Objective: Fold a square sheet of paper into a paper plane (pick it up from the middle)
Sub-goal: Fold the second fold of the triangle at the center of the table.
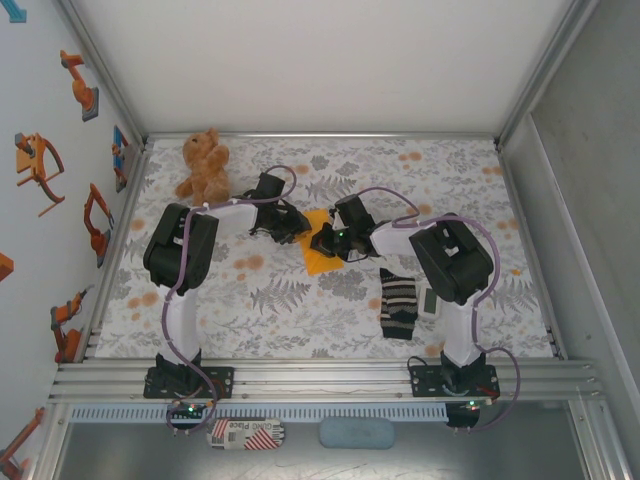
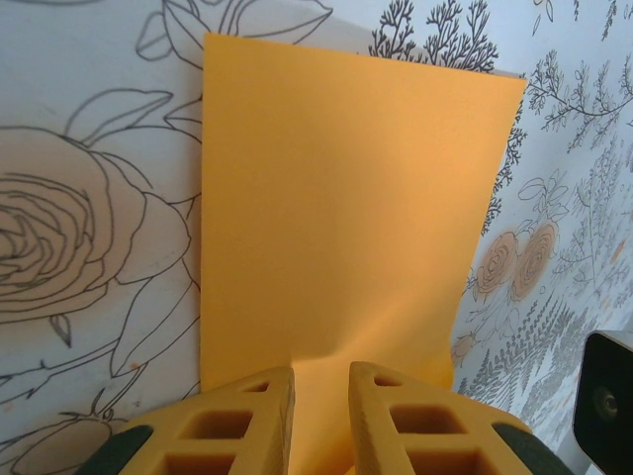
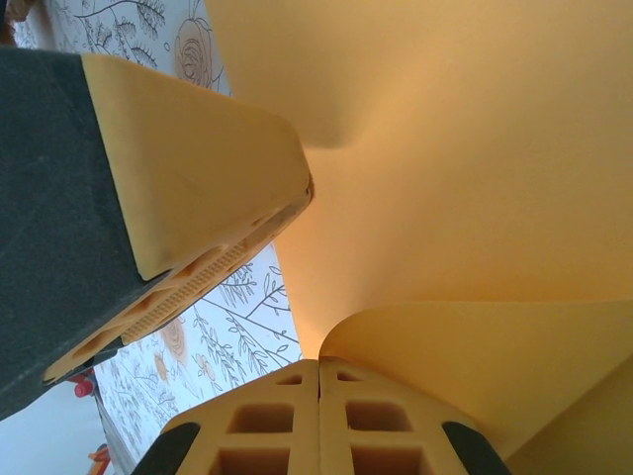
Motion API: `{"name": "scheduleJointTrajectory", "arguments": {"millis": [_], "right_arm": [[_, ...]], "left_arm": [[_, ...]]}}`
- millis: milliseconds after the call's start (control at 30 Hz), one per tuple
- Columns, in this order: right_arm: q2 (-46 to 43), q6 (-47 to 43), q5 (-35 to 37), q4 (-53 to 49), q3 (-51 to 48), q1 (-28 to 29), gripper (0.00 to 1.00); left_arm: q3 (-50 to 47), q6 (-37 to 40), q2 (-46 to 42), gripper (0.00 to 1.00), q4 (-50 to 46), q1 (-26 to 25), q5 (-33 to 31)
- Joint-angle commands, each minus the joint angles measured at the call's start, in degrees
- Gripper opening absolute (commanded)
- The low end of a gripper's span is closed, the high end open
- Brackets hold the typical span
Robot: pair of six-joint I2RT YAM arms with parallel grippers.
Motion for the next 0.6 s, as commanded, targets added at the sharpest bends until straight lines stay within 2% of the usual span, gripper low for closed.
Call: {"name": "scheduleJointTrajectory", "arguments": {"millis": [0,567], "right_arm": [[1.37,0.19,1.72,0.57,1.01,0.31,0.0],[1.14,0.52,0.99,2.67,0.99,0.35,0.0]], "left_arm": [[-0.08,1.11,1.83,0.22,-4.61,0.02,-2.11],[-0.22,1.13,1.78,0.22,-4.88,0.01,-1.96]]}}
